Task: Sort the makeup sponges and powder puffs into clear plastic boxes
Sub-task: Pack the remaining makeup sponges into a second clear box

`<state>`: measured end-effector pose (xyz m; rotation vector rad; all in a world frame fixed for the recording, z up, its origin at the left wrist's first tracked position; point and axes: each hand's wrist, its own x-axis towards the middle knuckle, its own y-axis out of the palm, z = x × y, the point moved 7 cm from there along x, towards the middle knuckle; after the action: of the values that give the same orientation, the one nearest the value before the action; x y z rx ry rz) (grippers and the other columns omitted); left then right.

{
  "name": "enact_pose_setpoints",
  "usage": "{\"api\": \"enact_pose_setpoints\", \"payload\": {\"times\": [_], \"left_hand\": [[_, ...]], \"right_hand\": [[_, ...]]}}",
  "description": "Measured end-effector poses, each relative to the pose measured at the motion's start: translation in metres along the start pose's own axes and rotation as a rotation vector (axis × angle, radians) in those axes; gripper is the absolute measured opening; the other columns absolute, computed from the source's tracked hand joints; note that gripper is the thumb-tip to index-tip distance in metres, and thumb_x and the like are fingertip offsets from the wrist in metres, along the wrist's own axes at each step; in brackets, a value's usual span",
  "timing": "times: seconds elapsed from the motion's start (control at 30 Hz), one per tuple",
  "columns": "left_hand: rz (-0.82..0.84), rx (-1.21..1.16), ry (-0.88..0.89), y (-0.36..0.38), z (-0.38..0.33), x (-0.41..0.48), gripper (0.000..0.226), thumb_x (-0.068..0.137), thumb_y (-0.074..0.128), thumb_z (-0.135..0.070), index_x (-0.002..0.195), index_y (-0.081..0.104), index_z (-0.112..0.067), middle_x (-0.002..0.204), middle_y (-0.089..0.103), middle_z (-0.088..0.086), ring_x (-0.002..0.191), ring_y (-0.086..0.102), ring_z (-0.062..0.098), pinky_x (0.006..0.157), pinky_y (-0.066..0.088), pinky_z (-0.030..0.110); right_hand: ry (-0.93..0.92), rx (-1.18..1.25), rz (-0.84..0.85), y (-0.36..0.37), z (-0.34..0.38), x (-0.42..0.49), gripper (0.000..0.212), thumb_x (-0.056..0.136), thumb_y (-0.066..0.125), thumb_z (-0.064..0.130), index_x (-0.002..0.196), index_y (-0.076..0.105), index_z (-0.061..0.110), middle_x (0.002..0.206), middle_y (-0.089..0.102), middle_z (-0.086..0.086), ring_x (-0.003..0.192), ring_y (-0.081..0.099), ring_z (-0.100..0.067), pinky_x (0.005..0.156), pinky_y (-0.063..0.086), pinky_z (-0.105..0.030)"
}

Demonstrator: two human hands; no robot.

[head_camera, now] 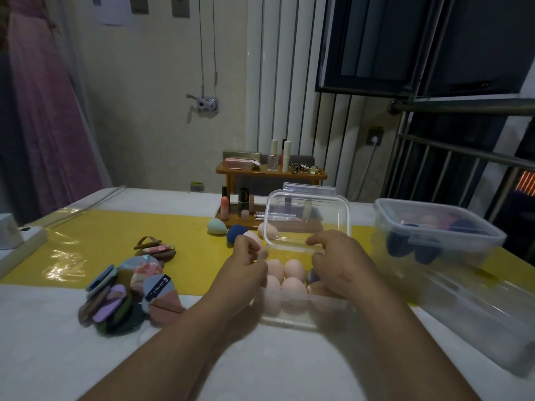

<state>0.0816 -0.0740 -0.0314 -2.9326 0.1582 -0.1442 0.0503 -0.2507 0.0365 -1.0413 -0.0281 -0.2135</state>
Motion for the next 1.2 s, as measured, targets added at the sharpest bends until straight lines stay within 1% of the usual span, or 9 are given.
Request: {"api": "enact_pose_setpoints", "payload": {"times": [0.17,0.23,0.37,0.47,0.67,0.8,0.97,1.13,1.2], "left_hand": [[-0.037,-0.200,-0.130,-0.004,0.009,0.010,0.025,0.079,0.056,-0.029,0.103,0.056,-0.037,0.113,0.060,0.010,0.099,0.059,0.034,0.082,0.049,0.047],[-0.061,-0.067,-0.137,-0.013,0.008,0.021,0.039,0.087,0.051,-0.016,0.121,0.053,-0.034,0.115,0.059,0.005,0.100,0.059,0.026,0.094,0.050,0.046],[-0.004,0.271,-0.180,-0.021,0.011,0.036,0.063,0.088,0.047,0.001,0.140,0.040,-0.032,0.101,0.052,0.000,0.083,0.055,0.017,0.083,0.049,0.039],[0.016,0.447,-0.159,-0.021,0.015,0.047,0.061,0.093,0.049,-0.005,0.144,0.039,-0.038,0.111,0.057,0.003,0.094,0.061,0.025,0.078,0.051,0.034],[0.080,0.665,-0.167,-0.009,0.022,0.071,0.053,0.084,0.056,-0.038,0.132,0.044,-0.055,0.120,0.062,-0.006,0.107,0.057,0.027,0.093,0.053,0.041],[0.034,0.550,-0.145,-0.011,0.025,0.074,0.036,0.080,0.057,-0.031,0.106,0.060,-0.056,0.111,0.066,-0.011,0.102,0.059,0.023,0.092,0.054,0.041],[-0.155,0.318,-0.094,-0.029,0.014,0.053,0.047,0.092,0.055,-0.009,0.131,0.058,-0.034,0.116,0.055,-0.009,0.107,0.057,0.022,0.089,0.052,0.035],[-0.302,0.085,-0.018,-0.038,-0.012,0.023,0.043,0.087,0.052,-0.004,0.118,0.063,-0.032,0.116,0.062,0.002,0.091,0.061,0.020,0.065,0.050,0.033],[-0.284,-0.049,0.048,-0.032,-0.027,0.010,0.043,0.083,0.055,-0.003,0.111,0.064,-0.033,0.114,0.063,-0.002,0.089,0.061,0.015,0.070,0.055,0.042]], "right_hand": [[0.029,-0.059,0.011,0.008,-0.004,0.004,0.056,0.078,0.064,0.010,0.128,0.063,0.034,0.136,0.055,-0.003,0.117,0.055,-0.024,0.095,0.048,-0.030],[0.043,-0.062,0.023,0.009,-0.004,0.004,0.057,0.078,0.065,0.009,0.129,0.062,0.035,0.137,0.052,-0.005,0.115,0.057,-0.024,0.096,0.049,-0.031],[0.067,-0.064,0.028,0.007,-0.006,0.004,0.061,0.077,0.071,0.008,0.130,0.061,0.035,0.136,0.051,-0.006,0.114,0.057,-0.026,0.097,0.050,-0.034],[0.075,-0.064,0.033,0.007,-0.007,0.004,0.063,0.075,0.075,0.007,0.130,0.061,0.035,0.136,0.050,-0.006,0.114,0.057,-0.026,0.097,0.050,-0.035],[0.033,-0.061,0.019,0.011,-0.009,0.009,0.063,0.075,0.073,0.007,0.130,0.061,0.034,0.135,0.052,-0.005,0.118,0.055,-0.025,0.098,0.049,-0.033],[0.010,-0.069,0.013,0.013,-0.012,0.013,0.062,0.075,0.072,0.007,0.130,0.062,0.034,0.134,0.054,-0.003,0.120,0.053,-0.024,0.098,0.048,-0.032],[0.027,-0.047,0.024,0.013,-0.015,0.014,0.061,0.075,0.074,0.007,0.129,0.062,0.035,0.135,0.053,-0.004,0.117,0.055,-0.025,0.096,0.049,-0.031],[0.017,0.015,0.007,0.010,-0.011,0.009,0.061,0.078,0.061,0.002,0.130,0.062,0.033,0.134,0.057,-0.003,0.122,0.053,-0.023,0.098,0.049,-0.033],[0.008,0.061,0.007,0.011,-0.011,0.008,0.060,0.077,0.052,0.004,0.129,0.061,0.033,0.125,0.065,-0.001,0.117,0.057,-0.021,0.098,0.050,-0.035]]}}
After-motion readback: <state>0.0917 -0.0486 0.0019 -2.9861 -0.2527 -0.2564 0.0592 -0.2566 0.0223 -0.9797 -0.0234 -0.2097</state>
